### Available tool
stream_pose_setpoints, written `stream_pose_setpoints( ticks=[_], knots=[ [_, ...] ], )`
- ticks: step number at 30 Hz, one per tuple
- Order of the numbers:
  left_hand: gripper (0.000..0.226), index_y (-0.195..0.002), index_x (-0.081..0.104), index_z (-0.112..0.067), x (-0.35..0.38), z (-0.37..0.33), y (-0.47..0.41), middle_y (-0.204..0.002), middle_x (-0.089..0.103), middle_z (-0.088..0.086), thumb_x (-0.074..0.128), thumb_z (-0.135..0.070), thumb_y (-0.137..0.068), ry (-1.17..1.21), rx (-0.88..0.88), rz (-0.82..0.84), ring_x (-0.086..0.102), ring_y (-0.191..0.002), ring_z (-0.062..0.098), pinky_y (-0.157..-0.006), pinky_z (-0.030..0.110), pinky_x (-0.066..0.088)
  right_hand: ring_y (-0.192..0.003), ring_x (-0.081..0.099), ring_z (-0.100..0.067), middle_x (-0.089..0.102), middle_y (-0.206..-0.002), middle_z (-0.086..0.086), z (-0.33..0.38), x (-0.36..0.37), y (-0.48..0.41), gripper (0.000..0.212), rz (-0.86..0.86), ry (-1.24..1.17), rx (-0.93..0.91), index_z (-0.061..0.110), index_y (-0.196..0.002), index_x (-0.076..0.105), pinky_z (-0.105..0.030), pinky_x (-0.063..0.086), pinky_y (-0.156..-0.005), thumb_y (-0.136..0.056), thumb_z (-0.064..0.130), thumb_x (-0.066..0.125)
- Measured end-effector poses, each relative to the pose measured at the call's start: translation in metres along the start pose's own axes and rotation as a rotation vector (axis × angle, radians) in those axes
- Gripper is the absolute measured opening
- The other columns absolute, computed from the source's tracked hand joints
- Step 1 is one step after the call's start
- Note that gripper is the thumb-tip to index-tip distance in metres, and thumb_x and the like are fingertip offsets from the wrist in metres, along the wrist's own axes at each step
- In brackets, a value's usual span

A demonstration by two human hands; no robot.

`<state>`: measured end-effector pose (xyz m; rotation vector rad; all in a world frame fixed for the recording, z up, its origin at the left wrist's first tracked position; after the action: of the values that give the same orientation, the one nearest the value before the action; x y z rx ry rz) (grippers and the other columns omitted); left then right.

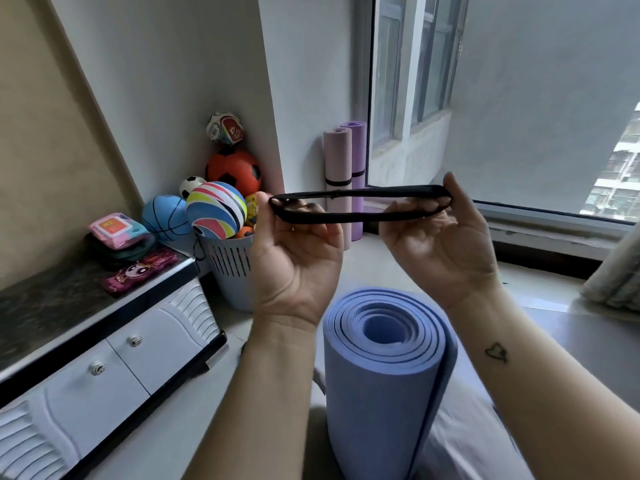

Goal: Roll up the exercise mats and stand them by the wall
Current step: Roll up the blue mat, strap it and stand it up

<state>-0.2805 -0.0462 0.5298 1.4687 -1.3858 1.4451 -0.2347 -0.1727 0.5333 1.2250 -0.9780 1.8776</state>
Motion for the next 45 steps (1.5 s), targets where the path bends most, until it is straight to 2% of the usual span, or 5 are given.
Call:
stream_pose_setpoints(
  ticks=[8, 16, 21, 33, 45],
  knots=[
    [0.023, -0.062, 0.063, -0.017, 0.003, 0.000, 0.005, -0.056, 0.049, -0.005, 0.077, -0.033, -0.072, -0.429, -0.146, 0.304, 0.048, -0.051, 0.007, -0.061, 0.019, 0.047, -0.049, 0.030, -0.007, 0.033, -0.051, 0.006, 0.016, -0.007, -0.006, 0.034, 0.059, 0.132, -0.033, 0.017, -0.050, 0.049, -0.015, 0.033, -0.051, -0.081, 0.028, 0.060],
    [0.022, -0.080, 0.054, -0.026, 0.016, -0.025, 0.029, -0.072, 0.055, -0.011, 0.053, -0.044, -0.091, -2.339, 0.018, 1.359, 0.052, -0.067, 0.009, -0.069, 0.015, 0.038, -0.047, 0.036, -0.007, 0.041, -0.049, 0.006, 0.011, 0.029, 0.018, 0.046, 0.698, 2.183, 0.322, 0.019, -0.051, 0.048, -0.019, 0.032, -0.049, -0.083, 0.046, 0.068],
    [0.029, -0.083, 0.061, -0.020, 0.009, -0.026, 0.023, -0.077, 0.058, -0.004, 0.041, -0.038, -0.093, -2.521, 0.400, 1.737, 0.057, -0.065, 0.024, -0.076, 0.030, 0.049, -0.074, 0.049, -0.003, 0.060, -0.070, 0.010, -0.006, 0.007, 0.023, 0.048, 1.207, 2.963, 0.192, 0.030, -0.071, 0.047, -0.035, 0.030, -0.108, -0.082, 0.076, 0.038],
    [0.017, -0.069, 0.058, -0.014, 0.022, 0.015, 0.092, -0.070, 0.052, 0.002, 0.059, -0.015, -0.086, -2.096, 0.578, 2.209, 0.046, -0.064, 0.021, -0.074, 0.033, 0.044, -0.081, 0.063, -0.004, 0.063, -0.090, 0.015, 0.004, 0.014, 0.001, 0.031, 1.433, 2.712, -0.213, 0.030, -0.092, 0.069, -0.028, 0.032, -0.100, -0.091, 0.048, 0.044],
    [0.032, -0.074, 0.059, -0.023, 0.014, -0.041, 0.018, -0.064, 0.052, -0.008, 0.039, -0.039, -0.094, -2.870, 0.372, 1.938, 0.058, -0.053, 0.018, -0.108, 0.051, 0.038, -0.080, 0.048, -0.023, 0.050, -0.068, -0.006, -0.044, 0.049, 0.096, 0.022, 1.978, 2.179, -0.515, 0.011, -0.059, 0.056, -0.048, 0.031, -0.109, -0.078, 0.001, 0.060]
  ],
)
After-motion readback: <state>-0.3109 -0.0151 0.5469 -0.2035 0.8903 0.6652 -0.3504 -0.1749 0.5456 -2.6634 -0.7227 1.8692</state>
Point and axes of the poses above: each hand's wrist, its own y-axis away from the middle knuckle, its own x-axis out of the palm, z = x × y, the point moved 5 cm from there along -y, towards the middle knuckle
